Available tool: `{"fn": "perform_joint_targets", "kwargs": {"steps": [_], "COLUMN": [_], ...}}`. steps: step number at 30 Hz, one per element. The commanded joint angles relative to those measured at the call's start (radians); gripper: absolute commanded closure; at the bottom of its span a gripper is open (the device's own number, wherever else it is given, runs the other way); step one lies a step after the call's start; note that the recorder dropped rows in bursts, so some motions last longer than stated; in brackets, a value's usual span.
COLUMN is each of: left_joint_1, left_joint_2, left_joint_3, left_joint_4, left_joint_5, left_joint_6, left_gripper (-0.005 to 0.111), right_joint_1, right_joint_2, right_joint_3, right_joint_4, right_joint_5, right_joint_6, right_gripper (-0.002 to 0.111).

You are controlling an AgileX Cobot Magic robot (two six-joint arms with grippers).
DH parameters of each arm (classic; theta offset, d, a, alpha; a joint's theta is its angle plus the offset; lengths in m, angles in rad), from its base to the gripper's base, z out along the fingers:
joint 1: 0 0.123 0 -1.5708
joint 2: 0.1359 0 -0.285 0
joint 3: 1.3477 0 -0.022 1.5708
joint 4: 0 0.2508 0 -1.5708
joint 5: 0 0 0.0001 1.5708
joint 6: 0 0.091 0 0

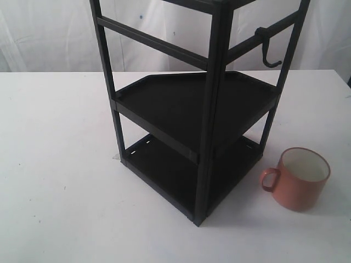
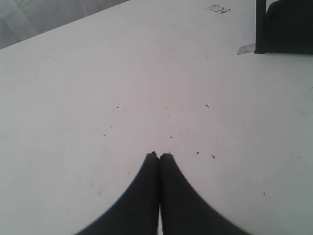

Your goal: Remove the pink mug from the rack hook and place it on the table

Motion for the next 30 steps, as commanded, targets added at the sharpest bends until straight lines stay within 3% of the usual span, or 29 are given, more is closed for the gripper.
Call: {"fn": "perform_joint_targets", "kwargs": {"steps": [1,30], "left_joint_1": [0.003,0.001], "left_joint_2": [-0.004,-0.004], "left_joint_3": [0.004,0.004], "left_joint_4": [-0.009,-0.009], "left_joint_5": [-0.004,-0.004], "left_joint_6": [0.000,0.000], "left_gripper": [0.107,0.107], "right_joint_1": [0.001,0.001], "right_joint_2": [-0.005,-0.005], "right_joint_3": [0.003,0.003], "right_joint_4": [-0.025,-0.010], "right_joint_5": [-0.001,0.014], "right_joint_6": [-0.051,-0.061], "right_gripper": [0.108,0.108]}}
